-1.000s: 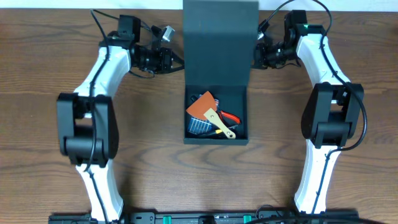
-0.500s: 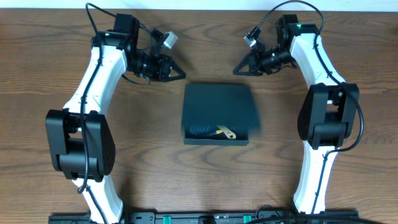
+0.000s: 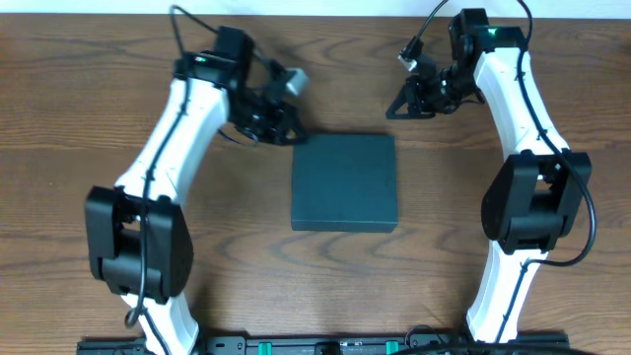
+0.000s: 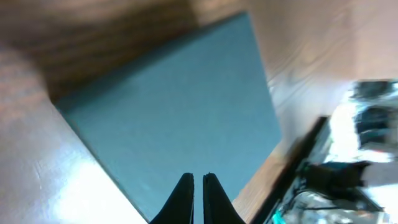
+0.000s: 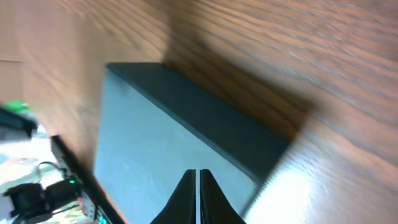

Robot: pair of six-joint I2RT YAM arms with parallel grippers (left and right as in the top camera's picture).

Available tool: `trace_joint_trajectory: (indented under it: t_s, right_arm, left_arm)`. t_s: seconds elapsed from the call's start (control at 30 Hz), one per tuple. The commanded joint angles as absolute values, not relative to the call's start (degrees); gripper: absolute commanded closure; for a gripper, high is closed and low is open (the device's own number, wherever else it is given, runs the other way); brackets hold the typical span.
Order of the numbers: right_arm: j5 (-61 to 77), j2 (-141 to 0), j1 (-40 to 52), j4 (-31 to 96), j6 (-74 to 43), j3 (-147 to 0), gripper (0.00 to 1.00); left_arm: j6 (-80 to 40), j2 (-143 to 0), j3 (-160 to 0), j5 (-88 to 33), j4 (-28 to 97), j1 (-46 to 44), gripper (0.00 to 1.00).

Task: Pack container
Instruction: 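Press down on the closed lid with the left gripper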

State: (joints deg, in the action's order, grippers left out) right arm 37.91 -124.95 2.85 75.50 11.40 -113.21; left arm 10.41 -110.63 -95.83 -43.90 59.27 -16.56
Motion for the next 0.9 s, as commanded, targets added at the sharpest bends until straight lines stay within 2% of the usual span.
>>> trace_joint_trajectory:
  t_s: [0.0, 0.2, 0.37, 0.87]
  right_arm:
    - [31.4, -123.2, 3.0, 77.0, 9.8, -114.3, 0.96]
    - [23.4, -123.2, 3.0, 80.5, 8.4, -114.3, 0.95]
    - [22.7, -123.2, 3.0, 81.6, 8.4, -114.3, 0.96]
    - [22.7, -123.2, 3.0, 82.8, 8.4, -114.3, 0.94]
  left_arm:
    - [3.4, -109.2, -96.6, -31.5, 59.5, -23.0, 0.94]
    - [-11.3, -109.2, -96.6, -16.3, 58.7, -33.3, 0.94]
    - [-15.9, -109.3, -96.5, -9.3, 58.6, -37.8, 0.94]
    - [-18.1, -114.2, -90.9, -7.6, 55.3, -39.0, 0.94]
